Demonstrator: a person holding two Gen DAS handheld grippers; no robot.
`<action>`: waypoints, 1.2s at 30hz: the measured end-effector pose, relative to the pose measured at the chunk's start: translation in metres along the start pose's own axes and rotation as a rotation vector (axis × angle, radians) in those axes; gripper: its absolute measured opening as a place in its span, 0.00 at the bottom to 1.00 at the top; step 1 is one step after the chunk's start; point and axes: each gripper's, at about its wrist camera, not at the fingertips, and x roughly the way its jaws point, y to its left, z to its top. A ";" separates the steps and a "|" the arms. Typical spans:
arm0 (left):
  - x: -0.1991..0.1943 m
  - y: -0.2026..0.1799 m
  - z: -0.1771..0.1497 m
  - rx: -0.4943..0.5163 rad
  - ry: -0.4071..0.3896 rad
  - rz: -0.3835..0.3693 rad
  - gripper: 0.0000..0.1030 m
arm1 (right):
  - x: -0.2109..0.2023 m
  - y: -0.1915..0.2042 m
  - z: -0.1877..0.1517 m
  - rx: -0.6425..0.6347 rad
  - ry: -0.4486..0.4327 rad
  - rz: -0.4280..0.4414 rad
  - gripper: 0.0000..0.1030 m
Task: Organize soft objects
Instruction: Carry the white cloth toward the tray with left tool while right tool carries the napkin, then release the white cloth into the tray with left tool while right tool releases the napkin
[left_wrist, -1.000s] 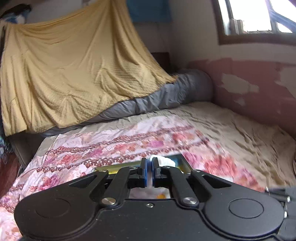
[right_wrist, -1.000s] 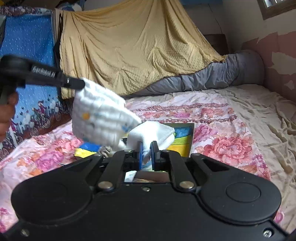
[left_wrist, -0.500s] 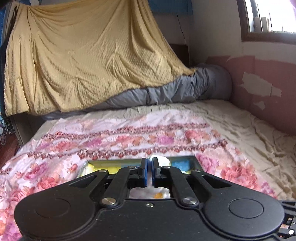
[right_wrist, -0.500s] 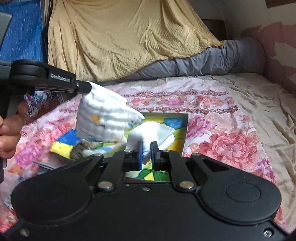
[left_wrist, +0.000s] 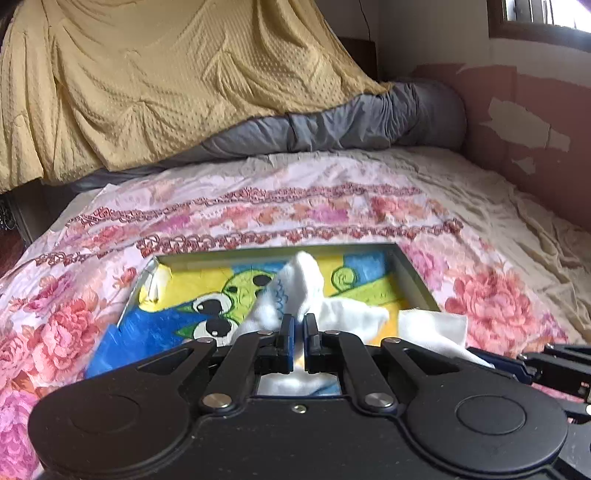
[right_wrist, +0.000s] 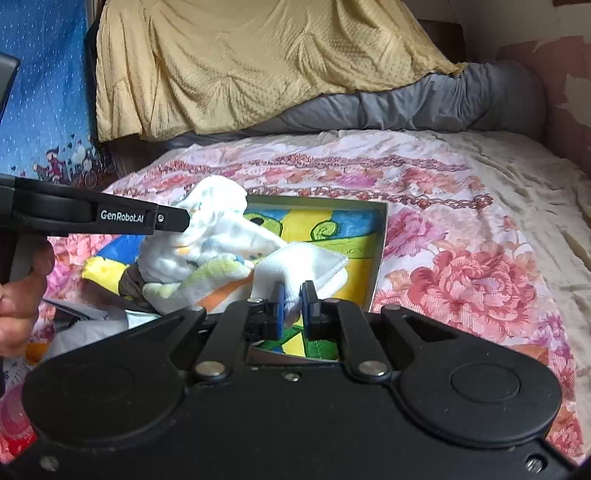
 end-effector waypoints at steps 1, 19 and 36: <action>0.001 0.000 -0.002 0.001 0.008 -0.005 0.04 | 0.002 0.001 -0.001 -0.009 0.006 -0.009 0.04; -0.009 -0.004 -0.006 0.028 0.052 -0.010 0.16 | -0.003 -0.011 -0.004 0.048 0.016 -0.005 0.18; -0.079 0.014 0.001 -0.003 -0.046 0.018 0.66 | -0.070 -0.002 0.022 0.090 -0.106 0.008 0.69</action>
